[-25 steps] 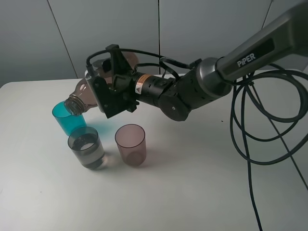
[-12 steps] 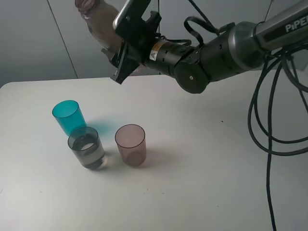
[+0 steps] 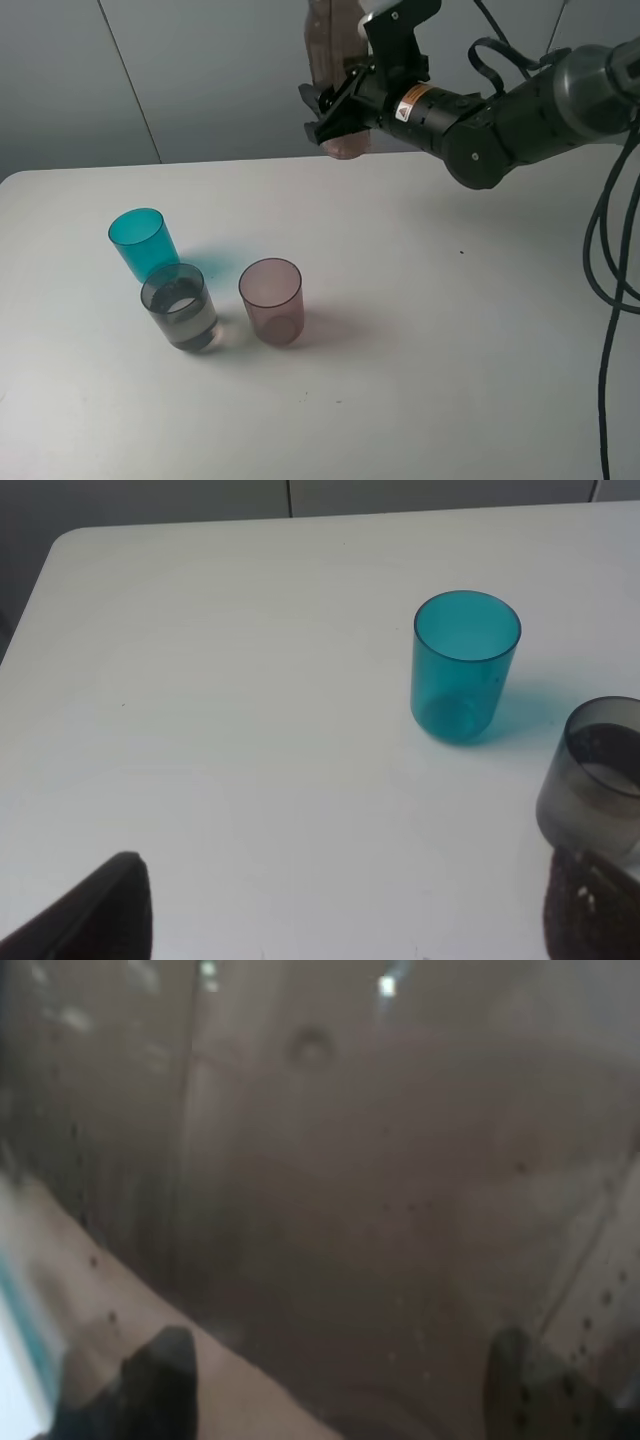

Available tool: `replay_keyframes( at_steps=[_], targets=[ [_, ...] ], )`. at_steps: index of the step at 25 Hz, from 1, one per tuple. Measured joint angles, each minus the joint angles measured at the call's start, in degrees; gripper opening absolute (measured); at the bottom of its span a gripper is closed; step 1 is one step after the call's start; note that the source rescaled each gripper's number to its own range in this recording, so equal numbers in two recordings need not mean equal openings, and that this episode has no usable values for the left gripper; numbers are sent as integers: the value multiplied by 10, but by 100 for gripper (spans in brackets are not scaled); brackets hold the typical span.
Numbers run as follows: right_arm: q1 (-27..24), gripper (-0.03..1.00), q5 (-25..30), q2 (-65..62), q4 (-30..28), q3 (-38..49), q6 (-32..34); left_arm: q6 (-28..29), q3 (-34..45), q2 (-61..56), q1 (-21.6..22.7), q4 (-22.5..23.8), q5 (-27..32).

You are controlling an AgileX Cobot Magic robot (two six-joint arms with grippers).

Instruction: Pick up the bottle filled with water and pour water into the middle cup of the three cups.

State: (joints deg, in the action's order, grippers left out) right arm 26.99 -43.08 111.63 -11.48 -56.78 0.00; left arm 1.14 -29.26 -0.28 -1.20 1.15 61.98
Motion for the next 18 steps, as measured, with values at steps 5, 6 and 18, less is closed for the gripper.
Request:
replay_keyframes(
  at_steps=[5,6,18],
  targets=[
    [-56,1,-4,23,-46,12,85,0,0,0,0,0,0],
    [-65,1,-6,33,-55,12,91,0,0,0,0,0,0],
    [-80,1,-137,164,-57,15,89,0,0,0,0,0,0]
  ],
)
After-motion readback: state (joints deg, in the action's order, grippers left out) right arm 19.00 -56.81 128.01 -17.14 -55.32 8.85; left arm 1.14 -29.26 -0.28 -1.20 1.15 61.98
